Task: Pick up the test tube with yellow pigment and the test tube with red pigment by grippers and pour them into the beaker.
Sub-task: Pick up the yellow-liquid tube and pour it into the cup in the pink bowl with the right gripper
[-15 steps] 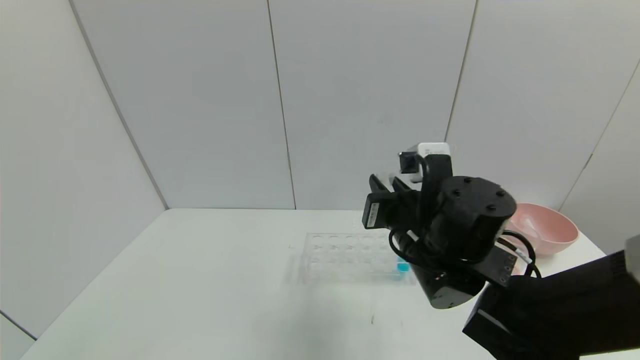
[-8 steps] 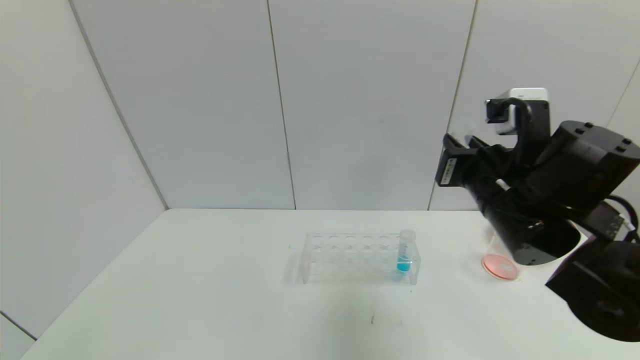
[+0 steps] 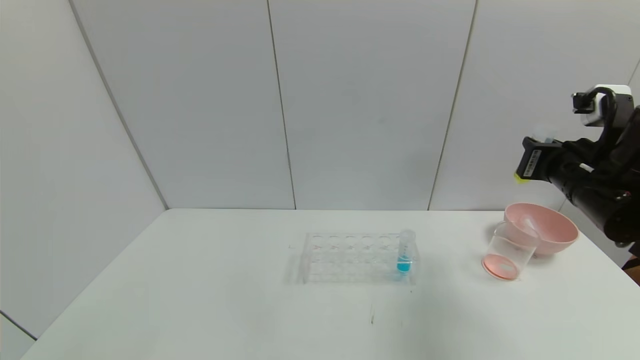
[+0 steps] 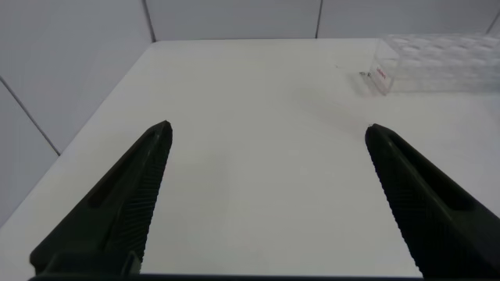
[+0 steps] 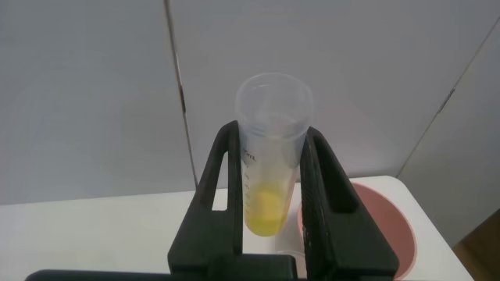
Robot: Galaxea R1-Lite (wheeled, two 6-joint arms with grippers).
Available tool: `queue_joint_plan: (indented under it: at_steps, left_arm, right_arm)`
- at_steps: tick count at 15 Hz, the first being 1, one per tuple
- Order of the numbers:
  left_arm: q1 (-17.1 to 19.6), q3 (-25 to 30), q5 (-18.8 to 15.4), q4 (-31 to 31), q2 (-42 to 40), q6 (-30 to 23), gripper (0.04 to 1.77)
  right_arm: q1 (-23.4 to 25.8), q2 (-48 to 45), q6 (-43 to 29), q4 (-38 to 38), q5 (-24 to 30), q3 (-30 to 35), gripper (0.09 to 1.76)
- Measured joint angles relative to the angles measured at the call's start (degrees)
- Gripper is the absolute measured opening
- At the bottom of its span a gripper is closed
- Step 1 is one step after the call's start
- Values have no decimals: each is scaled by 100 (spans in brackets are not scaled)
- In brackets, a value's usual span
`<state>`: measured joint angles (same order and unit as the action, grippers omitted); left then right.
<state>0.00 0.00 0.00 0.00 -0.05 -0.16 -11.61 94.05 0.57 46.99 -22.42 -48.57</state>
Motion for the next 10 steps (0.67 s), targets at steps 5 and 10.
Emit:
queue_joint_plan:
  at_steps: [5, 10]
  left_arm:
    - [0, 0, 0, 0, 0, 2, 176]
    - [0, 0, 0, 0, 0, 2, 176]
  right_arm:
    - [950, -108, 495, -347, 914, 4, 49]
    - [1821, -100, 1818, -41, 1629, 251, 49]
